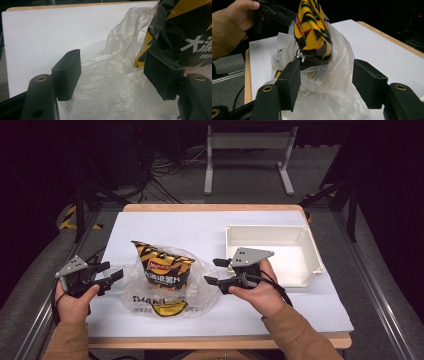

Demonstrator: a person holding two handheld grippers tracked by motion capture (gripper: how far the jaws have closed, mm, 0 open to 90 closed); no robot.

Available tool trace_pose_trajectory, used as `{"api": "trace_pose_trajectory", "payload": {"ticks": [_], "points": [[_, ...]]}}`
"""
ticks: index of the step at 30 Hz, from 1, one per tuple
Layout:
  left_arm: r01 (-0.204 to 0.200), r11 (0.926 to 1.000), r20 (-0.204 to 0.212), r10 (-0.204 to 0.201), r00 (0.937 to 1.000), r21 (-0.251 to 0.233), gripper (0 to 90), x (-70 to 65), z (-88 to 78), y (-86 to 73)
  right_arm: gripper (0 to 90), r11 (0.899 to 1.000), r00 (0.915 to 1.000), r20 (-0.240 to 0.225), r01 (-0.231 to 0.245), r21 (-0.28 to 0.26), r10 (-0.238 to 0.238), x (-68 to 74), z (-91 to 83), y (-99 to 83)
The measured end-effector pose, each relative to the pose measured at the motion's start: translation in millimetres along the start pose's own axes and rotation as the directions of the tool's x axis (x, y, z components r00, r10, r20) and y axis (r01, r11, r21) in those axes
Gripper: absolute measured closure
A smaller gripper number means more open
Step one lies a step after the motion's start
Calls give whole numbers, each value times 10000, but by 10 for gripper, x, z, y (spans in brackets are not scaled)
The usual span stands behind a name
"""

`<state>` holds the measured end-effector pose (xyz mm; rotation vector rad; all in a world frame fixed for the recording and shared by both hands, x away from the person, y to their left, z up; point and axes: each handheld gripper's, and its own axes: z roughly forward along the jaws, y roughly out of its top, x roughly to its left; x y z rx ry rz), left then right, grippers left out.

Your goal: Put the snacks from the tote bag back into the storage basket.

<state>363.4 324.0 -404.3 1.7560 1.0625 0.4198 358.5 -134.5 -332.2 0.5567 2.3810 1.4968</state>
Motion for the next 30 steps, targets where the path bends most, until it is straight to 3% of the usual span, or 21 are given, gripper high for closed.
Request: {"api": "trace_pose_trajectory", "payload": {"ticks": [5,9,12,16,23,30], "points": [[187,9998,-38,-186,9998,51,305,-11,-10,11,392,9999,9999,-126,90,-73,-91,-43,-8,118],[171,9998,84,-172,9998,37,305,-16,-15,11,384,9984,9990,-241,353,-447,-364,-80,4,169],[185,9998,207,-183,9996,-79,304,-20,-26,18,378,9983,9981,-531,296,-510,-323,-128,21,232],[240,9997,48,-240,9997,-40,304,-24,-28,17,361,9984,9984,-547,71,-557,-102,-148,52,299],[318,9995,-39,-318,9995,45,308,-18,-20,12,316,9968,9968,-772,-258,-753,199,-139,186,351],[277,9996,73,-277,9996,16,305,-36,-6,14,298,9989,9917,-1265,-261,-379,211,-81,450,373]]}}
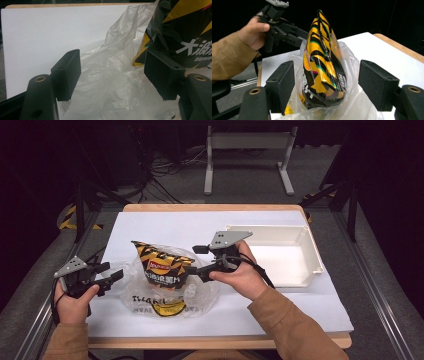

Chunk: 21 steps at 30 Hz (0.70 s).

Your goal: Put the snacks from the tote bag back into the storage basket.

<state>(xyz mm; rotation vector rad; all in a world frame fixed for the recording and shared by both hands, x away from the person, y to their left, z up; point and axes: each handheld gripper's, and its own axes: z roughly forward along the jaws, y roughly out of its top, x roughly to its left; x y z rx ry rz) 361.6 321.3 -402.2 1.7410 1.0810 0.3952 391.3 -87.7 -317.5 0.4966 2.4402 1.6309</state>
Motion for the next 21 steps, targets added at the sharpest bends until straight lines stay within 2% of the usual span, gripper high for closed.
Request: {"api": "trace_pose_trajectory", "payload": {"ticks": [6,8,12,13,15,16,18,20,21], "points": [[-29,10000,49,29,10000,20,303,-6,12,-3,325,9998,9999,-13,168,117,-168,10,143,-10],[-87,10000,123,87,9999,-42,295,-9,23,-7,384,9987,9995,-55,309,405,-307,35,212,-19],[-122,9999,154,123,9998,-22,299,-15,24,-6,423,9966,9986,85,515,641,-522,49,269,-20],[-167,9999,155,167,9997,-19,299,-14,30,-6,453,9959,9983,113,570,696,-579,50,285,-18],[-200,9998,167,200,9997,-3,305,-11,38,-10,576,9939,9972,104,735,820,-746,50,309,-14],[-203,9998,172,203,9996,12,307,-11,44,-13,674,9912,9957,93,908,968,-922,54,316,-11],[-225,9997,207,224,9995,33,312,-12,55,-17,792,9867,9938,-17,1106,1194,-1112,74,326,-10],[-252,9997,240,250,9994,54,315,-16,59,-17,847,9792,9885,86,1486,1383,-1513,104,335,-10],[-279,9996,242,278,9993,51,315,-19,60,-17,857,9783,9878,116,1523,1403,-1554,118,338,-10]]}}
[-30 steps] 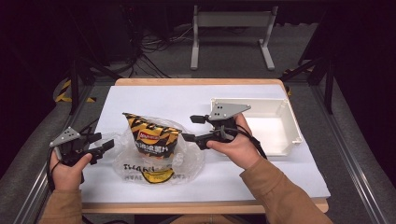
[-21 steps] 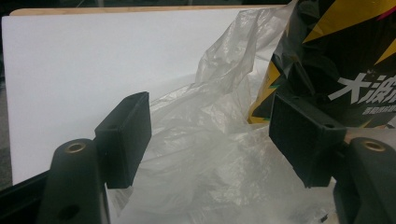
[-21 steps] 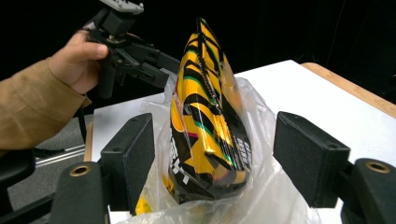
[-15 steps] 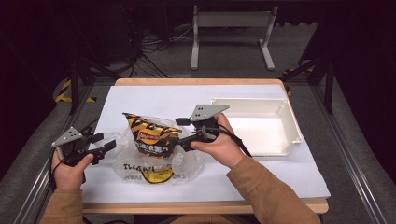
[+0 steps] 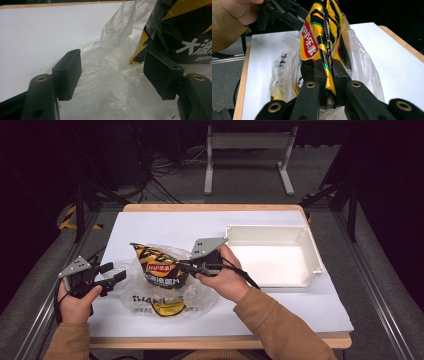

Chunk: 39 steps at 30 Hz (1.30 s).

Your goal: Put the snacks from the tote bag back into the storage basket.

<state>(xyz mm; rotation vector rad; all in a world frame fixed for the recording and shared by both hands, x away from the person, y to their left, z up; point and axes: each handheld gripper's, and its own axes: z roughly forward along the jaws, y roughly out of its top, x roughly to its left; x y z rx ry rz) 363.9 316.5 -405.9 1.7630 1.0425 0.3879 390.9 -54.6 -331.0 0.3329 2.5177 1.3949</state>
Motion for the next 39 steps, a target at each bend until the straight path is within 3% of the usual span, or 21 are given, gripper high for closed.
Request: {"api": "trace_pose_trajectory", "payload": {"ticks": [6,9,12,13,17,32,39], "points": [[-129,9999,187,128,9997,40,338,-43,22,-1,879,10000,9998,183,73,-37,-72,26,7,20],[-339,9994,536,333,9980,104,459,-77,52,-21,881,9998,9997,206,137,-109,-135,32,6,25],[-543,9977,717,512,9961,418,495,-102,95,-34,881,9997,9996,234,143,-185,-139,29,-2,34],[-563,9973,842,522,9951,474,566,-113,118,-43,881,9995,9997,230,120,-288,-113,25,-23,55],[-732,9950,1016,661,9926,678,621,-147,190,-56,882,9987,9994,275,219,-469,-206,37,-70,110],[-684,9957,1056,615,9925,624,595,-156,195,-58,881,9883,9981,457,475,-1449,-413,69,-294,406],[-825,9949,1160,753,9904,580,513,-162,202,-62,881,9833,9967,622,614,-1711,-514,66,-356,560]]}}
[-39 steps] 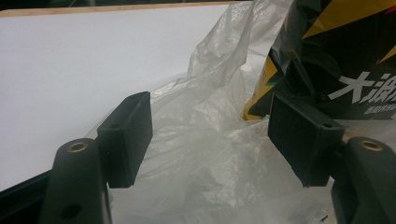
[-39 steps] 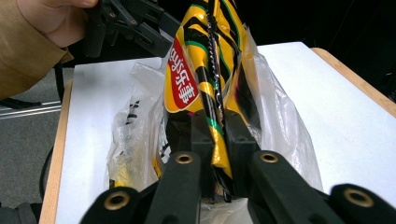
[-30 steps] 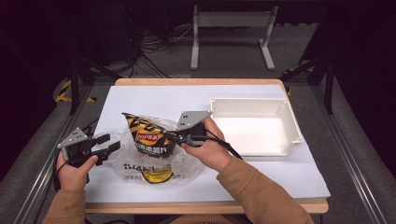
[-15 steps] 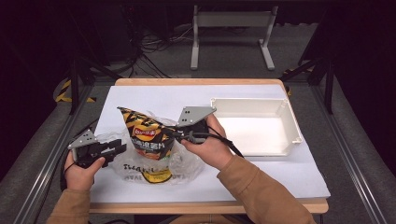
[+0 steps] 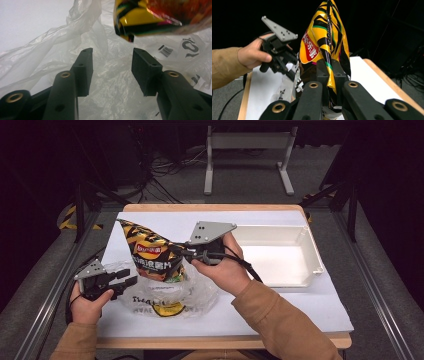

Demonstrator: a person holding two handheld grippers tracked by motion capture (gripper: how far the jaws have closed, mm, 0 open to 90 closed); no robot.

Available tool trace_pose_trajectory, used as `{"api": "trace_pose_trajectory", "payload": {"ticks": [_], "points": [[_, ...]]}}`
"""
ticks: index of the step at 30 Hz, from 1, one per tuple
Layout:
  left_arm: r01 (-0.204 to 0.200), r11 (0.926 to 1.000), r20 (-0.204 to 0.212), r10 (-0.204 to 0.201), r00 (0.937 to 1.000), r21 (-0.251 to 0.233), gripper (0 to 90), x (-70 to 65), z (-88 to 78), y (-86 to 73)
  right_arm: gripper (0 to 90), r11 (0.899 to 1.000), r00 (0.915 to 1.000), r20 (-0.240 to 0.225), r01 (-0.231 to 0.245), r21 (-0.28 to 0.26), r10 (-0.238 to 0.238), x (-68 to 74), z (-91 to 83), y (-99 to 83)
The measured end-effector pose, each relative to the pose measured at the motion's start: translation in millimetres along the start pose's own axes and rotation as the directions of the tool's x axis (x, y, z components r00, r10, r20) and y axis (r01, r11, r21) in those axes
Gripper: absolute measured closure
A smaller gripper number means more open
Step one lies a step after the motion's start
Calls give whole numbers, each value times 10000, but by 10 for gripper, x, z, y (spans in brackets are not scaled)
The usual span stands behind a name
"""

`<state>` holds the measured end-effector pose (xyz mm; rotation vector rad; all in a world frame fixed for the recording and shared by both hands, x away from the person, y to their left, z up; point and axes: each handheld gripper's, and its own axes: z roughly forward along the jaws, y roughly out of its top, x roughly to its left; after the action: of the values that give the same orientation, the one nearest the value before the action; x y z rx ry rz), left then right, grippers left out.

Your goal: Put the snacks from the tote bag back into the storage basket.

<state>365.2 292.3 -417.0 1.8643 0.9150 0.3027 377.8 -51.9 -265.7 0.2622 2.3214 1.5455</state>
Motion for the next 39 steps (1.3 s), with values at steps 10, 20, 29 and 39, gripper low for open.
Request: {"api": "trace_pose_trajectory", "payload": {"ticks": [10,20,29,39], "points": [[-184,9998,-16,184,9998,27,495,-8,-13,3,881,9977,9996,-55,267,-622,-271,46,-51,258],[-435,9990,-50,434,9990,-61,456,-33,-56,23,880,9970,9986,-153,505,-588,-515,29,-201,386],[-411,9985,112,415,9991,-353,431,-27,-157,33,879,9964,9990,-154,408,-741,-421,-70,-396,375],[-450,9974,-103,445,9990,-568,409,-16,-231,64,879,9970,9997,80,244,-737,-239,-195,-657,344]]}}
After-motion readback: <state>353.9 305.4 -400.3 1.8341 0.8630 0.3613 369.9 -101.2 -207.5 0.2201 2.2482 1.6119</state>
